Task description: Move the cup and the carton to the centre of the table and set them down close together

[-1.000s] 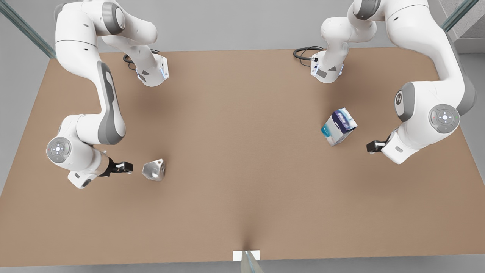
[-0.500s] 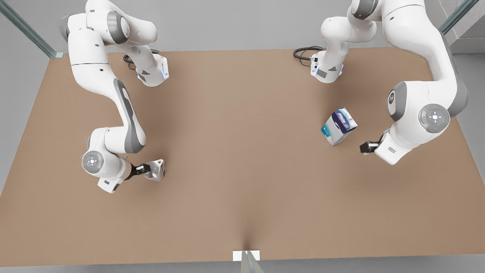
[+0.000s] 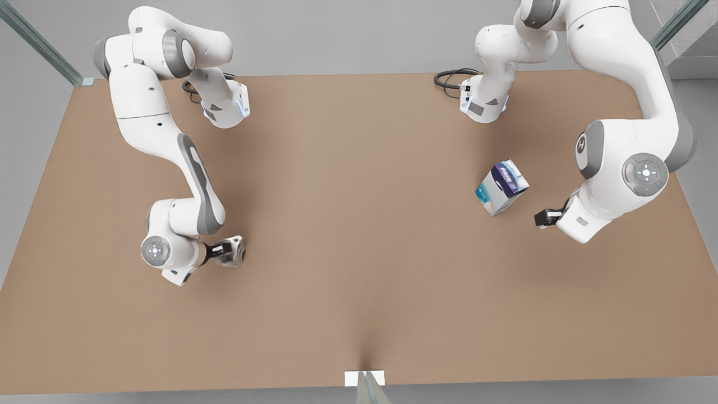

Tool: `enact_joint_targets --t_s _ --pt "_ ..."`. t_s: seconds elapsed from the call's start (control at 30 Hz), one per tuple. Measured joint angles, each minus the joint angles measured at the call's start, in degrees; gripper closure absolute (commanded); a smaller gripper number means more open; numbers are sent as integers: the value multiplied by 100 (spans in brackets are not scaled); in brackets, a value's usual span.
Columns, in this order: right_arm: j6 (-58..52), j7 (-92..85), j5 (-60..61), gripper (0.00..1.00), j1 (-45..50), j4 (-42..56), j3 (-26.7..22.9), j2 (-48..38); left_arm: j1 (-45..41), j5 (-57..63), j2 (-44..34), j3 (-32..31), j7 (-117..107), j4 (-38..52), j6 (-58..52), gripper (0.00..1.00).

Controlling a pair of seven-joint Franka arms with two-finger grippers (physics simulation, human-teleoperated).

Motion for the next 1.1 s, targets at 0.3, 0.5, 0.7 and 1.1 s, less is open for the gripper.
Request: enact_joint_targets --t_s 0.3,0.5,0.7,1.1 --pt "1 17 18 79 -5 47 0 7 52 -51 -237 -35 -9 -470 220 0" --pt "-86 66 137 79 -5 153 9 -13 52 -73 -580 -44 -247 -712 220 0" --pt "-180 95 398 79 191 297 49 -175 52 -78 -598 -44 -247 -707 211 0" --pt "-562 1867 986 79 2140 3383 26 1548 67 -79 -606 -44 -256 -703 211 0"
